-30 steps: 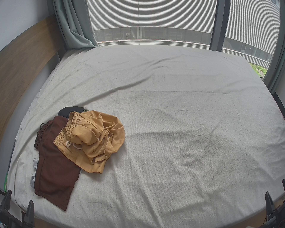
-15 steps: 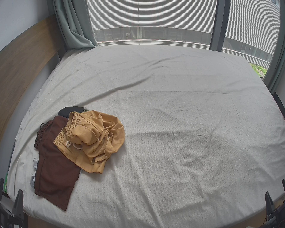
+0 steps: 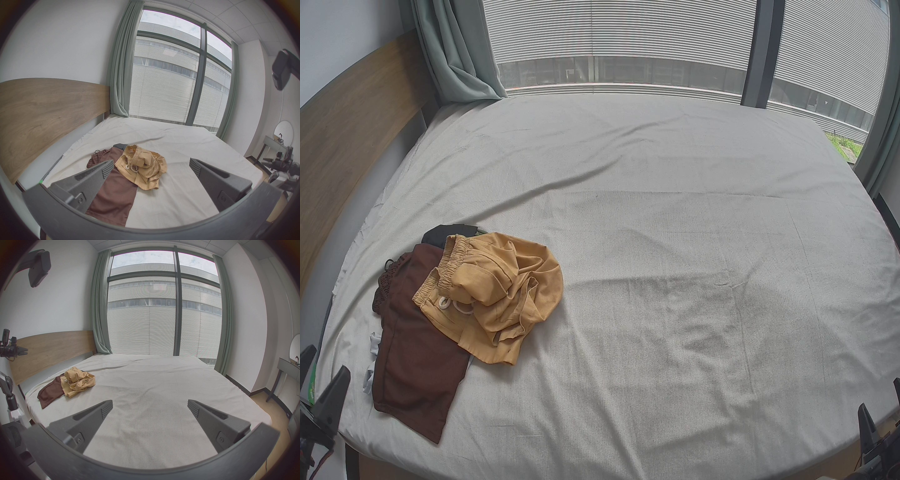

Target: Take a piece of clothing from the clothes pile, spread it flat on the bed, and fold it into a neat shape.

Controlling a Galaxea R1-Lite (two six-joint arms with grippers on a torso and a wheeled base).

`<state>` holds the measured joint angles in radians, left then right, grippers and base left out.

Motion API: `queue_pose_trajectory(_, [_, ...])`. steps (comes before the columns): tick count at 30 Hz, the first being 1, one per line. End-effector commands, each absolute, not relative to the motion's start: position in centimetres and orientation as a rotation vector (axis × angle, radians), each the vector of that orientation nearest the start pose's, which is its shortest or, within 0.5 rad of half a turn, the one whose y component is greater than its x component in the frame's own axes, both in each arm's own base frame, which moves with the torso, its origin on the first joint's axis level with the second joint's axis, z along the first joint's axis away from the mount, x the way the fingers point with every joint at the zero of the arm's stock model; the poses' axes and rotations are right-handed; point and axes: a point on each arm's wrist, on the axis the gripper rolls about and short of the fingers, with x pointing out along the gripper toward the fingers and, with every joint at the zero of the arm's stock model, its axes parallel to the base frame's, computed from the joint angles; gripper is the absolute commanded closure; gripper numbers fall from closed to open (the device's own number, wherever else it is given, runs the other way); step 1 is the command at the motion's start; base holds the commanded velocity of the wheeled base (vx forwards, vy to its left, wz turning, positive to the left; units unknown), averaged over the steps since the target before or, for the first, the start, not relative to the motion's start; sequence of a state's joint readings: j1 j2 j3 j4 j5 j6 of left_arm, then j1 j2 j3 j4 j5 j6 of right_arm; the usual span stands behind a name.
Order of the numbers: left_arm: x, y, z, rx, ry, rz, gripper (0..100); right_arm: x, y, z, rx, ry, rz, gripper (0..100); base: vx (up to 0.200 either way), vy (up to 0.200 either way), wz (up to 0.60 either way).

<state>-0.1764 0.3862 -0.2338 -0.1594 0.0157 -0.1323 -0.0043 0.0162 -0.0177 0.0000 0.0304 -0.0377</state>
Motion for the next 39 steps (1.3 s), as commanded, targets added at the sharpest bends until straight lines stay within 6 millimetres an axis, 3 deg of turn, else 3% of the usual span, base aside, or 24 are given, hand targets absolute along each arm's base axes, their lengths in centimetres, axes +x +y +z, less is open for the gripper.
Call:
queue_pose_trajectory(1, [3.2,-0.6,17.6,-0.160,0.069,-0.179,0,-2.3,0.1,7.6,-0.038,0.001,0.026,0,0.000,0.000,0.00])
queue_pose_trajectory(12, [7.7,-1.6,18.0,-0.250,0.178,-0.224,0,-2.3,0.1,7.5,-0.037,0.000,0.026,0,0.000,0.000,0.00])
queue_pose_trajectory(21, [9.5,-1.8,17.7,-0.270,0.242,-0.262,0,-2.3,0.1,7.5,-0.038,-0.001,0.026,0,0.000,0.000,0.00])
queue_pose_trajectory(30, [12.3,0.6,18.3,-0.334,0.291,-0.261,0,-2.3,0.1,7.5,-0.029,0.001,0.026,0,0.000,0.000,0.00])
queue_pose_trajectory(39, [15.2,1.6,17.9,-0.366,0.327,-0.334,0,-2.3,0.1,7.5,-0.029,0.001,0.026,0,0.000,0.000,0.00])
